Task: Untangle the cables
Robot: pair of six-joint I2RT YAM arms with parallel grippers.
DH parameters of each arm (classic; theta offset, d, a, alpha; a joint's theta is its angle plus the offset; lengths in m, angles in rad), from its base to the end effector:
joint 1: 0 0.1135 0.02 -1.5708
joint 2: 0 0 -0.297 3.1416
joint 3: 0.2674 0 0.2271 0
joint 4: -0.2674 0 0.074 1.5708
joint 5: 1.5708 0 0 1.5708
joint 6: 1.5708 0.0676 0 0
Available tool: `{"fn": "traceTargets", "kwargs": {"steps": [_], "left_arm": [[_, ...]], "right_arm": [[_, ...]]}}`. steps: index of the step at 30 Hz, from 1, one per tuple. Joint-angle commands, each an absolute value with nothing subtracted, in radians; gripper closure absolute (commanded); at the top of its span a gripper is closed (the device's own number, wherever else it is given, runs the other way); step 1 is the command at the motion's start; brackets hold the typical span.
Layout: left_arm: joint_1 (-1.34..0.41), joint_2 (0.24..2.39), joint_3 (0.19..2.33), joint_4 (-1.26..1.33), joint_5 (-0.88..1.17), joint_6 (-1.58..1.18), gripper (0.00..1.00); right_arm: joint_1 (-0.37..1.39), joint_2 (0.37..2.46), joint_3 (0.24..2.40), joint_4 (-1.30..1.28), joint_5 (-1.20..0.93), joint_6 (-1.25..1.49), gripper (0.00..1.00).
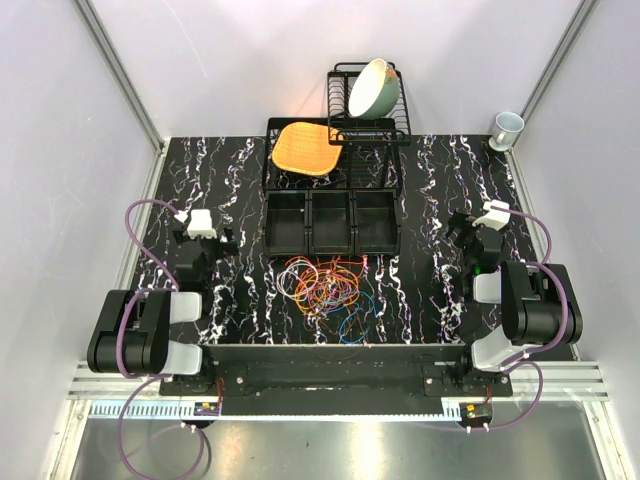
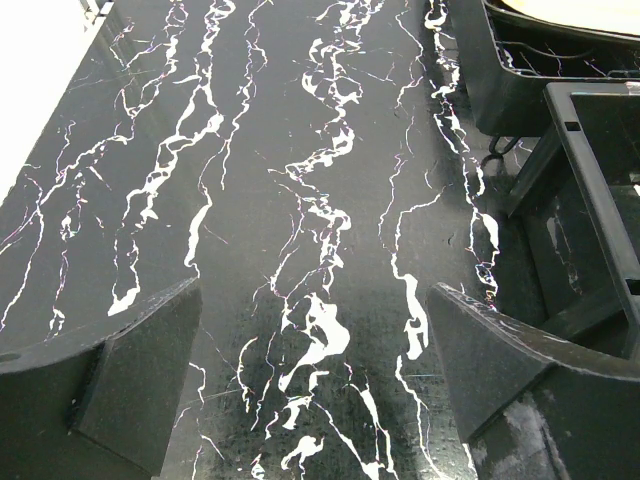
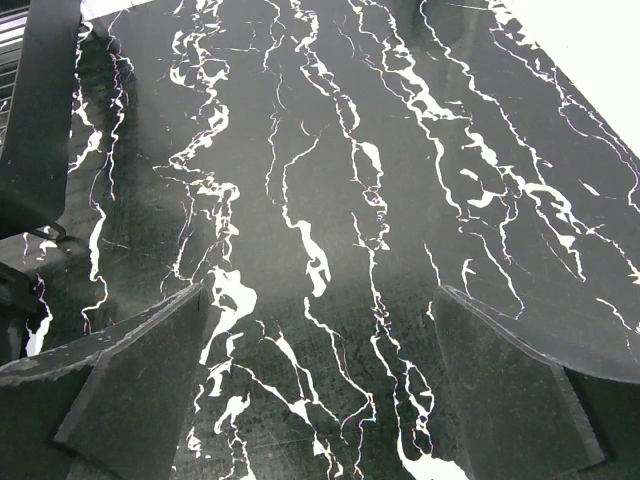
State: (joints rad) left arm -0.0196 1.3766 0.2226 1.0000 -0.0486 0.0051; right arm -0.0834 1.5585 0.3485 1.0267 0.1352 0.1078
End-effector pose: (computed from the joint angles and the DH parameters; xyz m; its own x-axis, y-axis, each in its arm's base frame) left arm 0.2461 -0.0015 0.2072 -0.1535 0.0081 -0.9881 -0.0276 0.9995 0.0125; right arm 0.2867 -0.0331 0.2010 -0.1575 0.1202 -0.9802 0.2329 0.9691 0.0814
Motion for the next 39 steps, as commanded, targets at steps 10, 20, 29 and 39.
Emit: {"fn": "traceTargets", "kwargs": {"steps": [10,20,29,39], "left_arm": [[-0.011,1.373,0.252,1.074,-0.021,0.015,0.01],[-0.015,1.139,0.401,0.621,-0.128,-0.07,0.01],[0.105,1.069,0.827,-0.38,-0.107,-0.697,0.01],[0.186,1.028,0.762,-0.366,0.249,-0.661,0.01]], "right_arm": [[-0.089,1.552,0.37,1.059,0.121,0.094,0.0],[-0.086,1.185,0.544,0.541,0.118,0.252,0.0],[-0.087,0.928,0.632,0.236,-0.104,0.7,0.23],[-0.087,1.083,0.925,-0.297,-0.218,0.598,0.01]]}}
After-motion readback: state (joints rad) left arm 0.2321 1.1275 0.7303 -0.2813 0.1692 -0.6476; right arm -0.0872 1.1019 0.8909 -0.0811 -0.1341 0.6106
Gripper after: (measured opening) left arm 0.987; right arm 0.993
